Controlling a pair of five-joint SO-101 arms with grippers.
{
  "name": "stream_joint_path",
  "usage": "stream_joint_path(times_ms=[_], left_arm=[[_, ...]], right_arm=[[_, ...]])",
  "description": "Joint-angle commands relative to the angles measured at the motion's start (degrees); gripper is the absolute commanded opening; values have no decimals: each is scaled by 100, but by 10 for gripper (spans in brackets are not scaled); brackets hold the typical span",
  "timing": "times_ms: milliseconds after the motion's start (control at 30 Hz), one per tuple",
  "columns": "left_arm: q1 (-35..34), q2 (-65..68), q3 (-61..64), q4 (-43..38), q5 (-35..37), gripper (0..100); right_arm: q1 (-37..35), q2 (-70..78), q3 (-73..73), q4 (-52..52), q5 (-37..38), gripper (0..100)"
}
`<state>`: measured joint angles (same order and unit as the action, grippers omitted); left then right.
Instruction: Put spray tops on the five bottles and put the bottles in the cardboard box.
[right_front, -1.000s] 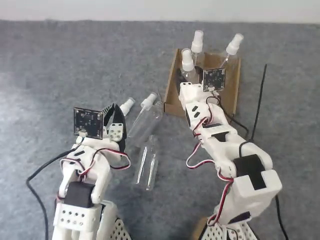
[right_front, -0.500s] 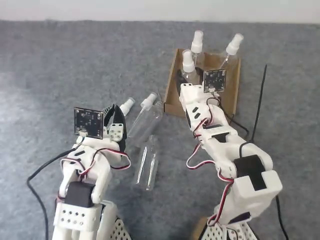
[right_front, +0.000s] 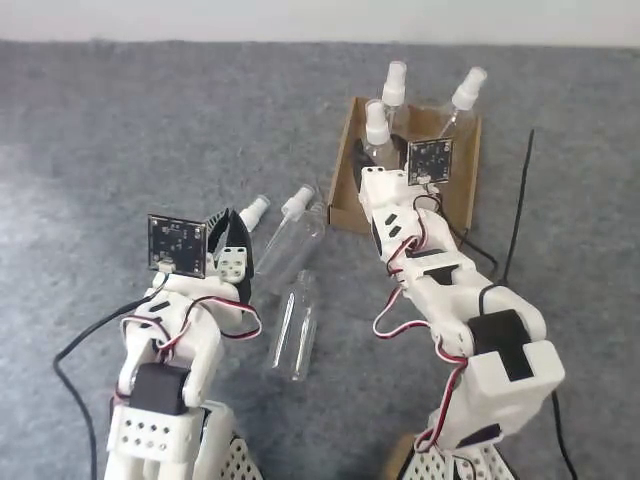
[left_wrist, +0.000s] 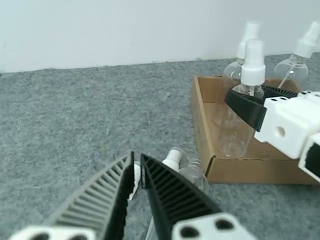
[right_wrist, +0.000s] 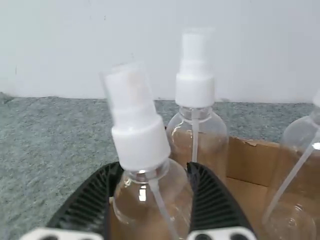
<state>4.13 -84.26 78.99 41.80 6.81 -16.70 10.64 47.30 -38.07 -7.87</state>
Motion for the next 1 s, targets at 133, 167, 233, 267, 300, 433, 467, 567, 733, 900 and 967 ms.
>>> stream_joint_path(times_ms=[133, 167, 233, 267, 300, 433, 467, 567, 733, 900, 967], left_arm=[[9, -79, -48, -193, 9, 15], [0, -79, -48, -193, 9, 15], [0, -79, -48, -193, 9, 15], [0, -79, -48, -193, 9, 15], [9, -79, -48, -193, 9, 15], [9, -79, -48, -193, 0, 15], [9, -79, -48, -193, 0, 15], [9, -79, -48, -193, 0, 15], [9, -79, -48, -193, 0, 15], [9, -79, -48, -193, -9, 15], [9, -79, -48, -193, -9, 15]], right_arm=[[40, -171, 158, -119, 369, 11], [40, -171, 158, -119, 369, 11], [48, -171, 158, -119, 378, 11], [48, -171, 158, -119, 378, 11], [31, -171, 158, -119, 378, 11], [-48, -171, 123, -119, 360, 9], [-84, -171, 123, -119, 352, 9], [-207, -171, 123, -163, 369, 7], [-171, -163, 123, -171, 343, 7], [-119, -154, 158, -163, 343, 7], [-110, -163, 167, -145, 343, 7]])
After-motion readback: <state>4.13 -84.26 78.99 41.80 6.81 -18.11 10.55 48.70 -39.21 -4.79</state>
